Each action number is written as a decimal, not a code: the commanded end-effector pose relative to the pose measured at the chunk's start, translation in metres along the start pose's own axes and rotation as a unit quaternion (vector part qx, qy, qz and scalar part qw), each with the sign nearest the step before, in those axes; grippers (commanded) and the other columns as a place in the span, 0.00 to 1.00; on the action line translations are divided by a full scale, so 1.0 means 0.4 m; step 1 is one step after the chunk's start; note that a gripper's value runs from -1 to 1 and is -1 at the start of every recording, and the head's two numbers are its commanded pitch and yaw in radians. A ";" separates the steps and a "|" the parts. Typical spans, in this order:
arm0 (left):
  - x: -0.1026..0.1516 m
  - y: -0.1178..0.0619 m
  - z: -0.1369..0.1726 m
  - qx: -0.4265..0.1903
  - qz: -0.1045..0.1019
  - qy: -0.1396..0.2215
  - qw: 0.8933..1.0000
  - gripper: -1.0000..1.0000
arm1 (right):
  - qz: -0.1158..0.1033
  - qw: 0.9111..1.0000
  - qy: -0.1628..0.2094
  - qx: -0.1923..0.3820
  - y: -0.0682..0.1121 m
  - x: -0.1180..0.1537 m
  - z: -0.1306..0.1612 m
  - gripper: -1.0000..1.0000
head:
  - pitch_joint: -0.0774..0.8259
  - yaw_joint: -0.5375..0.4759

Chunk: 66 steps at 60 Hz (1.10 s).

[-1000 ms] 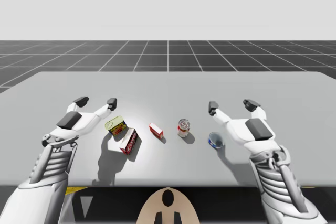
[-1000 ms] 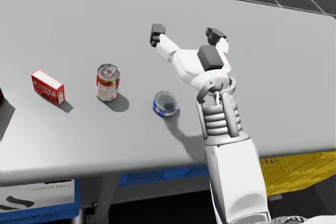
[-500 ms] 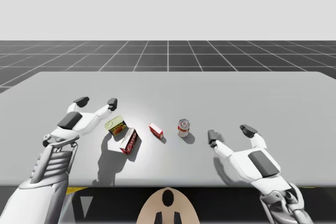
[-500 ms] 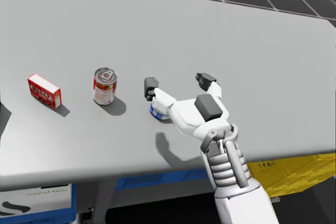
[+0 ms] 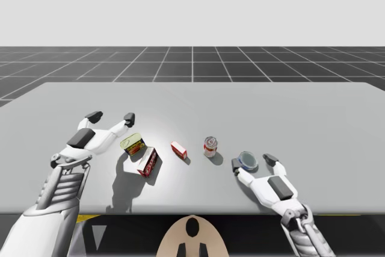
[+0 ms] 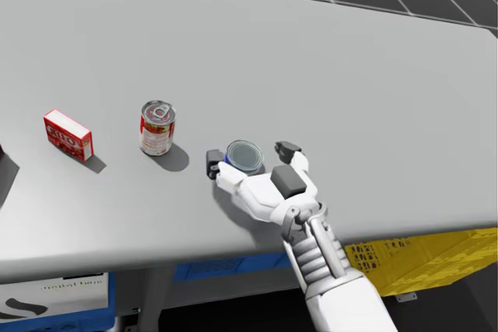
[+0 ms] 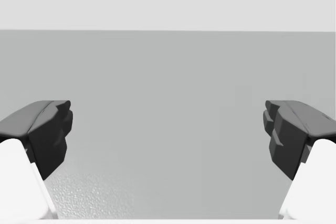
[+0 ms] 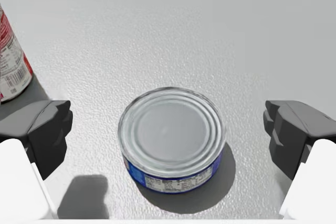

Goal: Grasp the tuna can and hold it up.

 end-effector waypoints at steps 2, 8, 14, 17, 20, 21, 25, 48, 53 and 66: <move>0.000 0.000 -0.001 0.000 -0.001 0.000 1.000 0.00 | -0.013 0.999 0.029 -0.005 0.011 -0.024 -0.031 0.00 | 0.89 0.17; 0.000 -0.001 -0.001 0.000 -0.001 -0.001 1.000 0.00 | -0.004 0.999 0.047 -0.017 0.008 -0.033 -0.044 0.00 | 0.89 0.18; 0.000 -0.001 -0.001 0.000 -0.001 -0.001 1.000 0.00 | -0.007 0.998 0.064 -0.013 0.010 -0.042 -0.059 0.00 | 0.89 0.18; 0.000 -0.001 -0.001 0.000 -0.001 -0.001 1.000 0.00 | -0.004 0.998 0.070 -0.011 0.011 -0.043 -0.065 0.00 | 0.89 0.18; 0.000 -0.001 -0.001 0.000 -0.001 -0.001 1.000 0.00 | 0.001 0.997 0.072 -0.010 0.012 -0.043 -0.067 0.00 | 0.89 0.18; 0.000 -0.001 -0.001 0.000 -0.001 -0.001 1.000 0.00 | 0.002 0.997 0.073 -0.009 0.012 -0.043 -0.067 0.00 | 0.89 0.18; 0.000 -0.001 -0.001 0.000 -0.001 -0.001 1.000 0.00 | 0.004 0.997 0.076 -0.006 0.010 -0.043 -0.068 0.02 | 0.89 0.18; -0.002 -0.003 0.000 0.001 -0.006 -0.001 1.000 0.00 | 0.006 0.997 0.074 -0.022 0.011 -0.051 -0.066 1.00 | 0.81 0.17; -0.003 -0.004 -0.001 0.001 -0.007 0.000 1.000 0.00 | 0.004 0.997 0.072 -0.021 0.010 -0.051 -0.064 1.00 | 0.71 0.16; -0.004 -0.005 0.000 0.002 -0.008 0.002 1.000 0.00 | 0.011 0.998 0.067 -0.019 0.009 -0.054 -0.058 1.00 | 0.54 0.16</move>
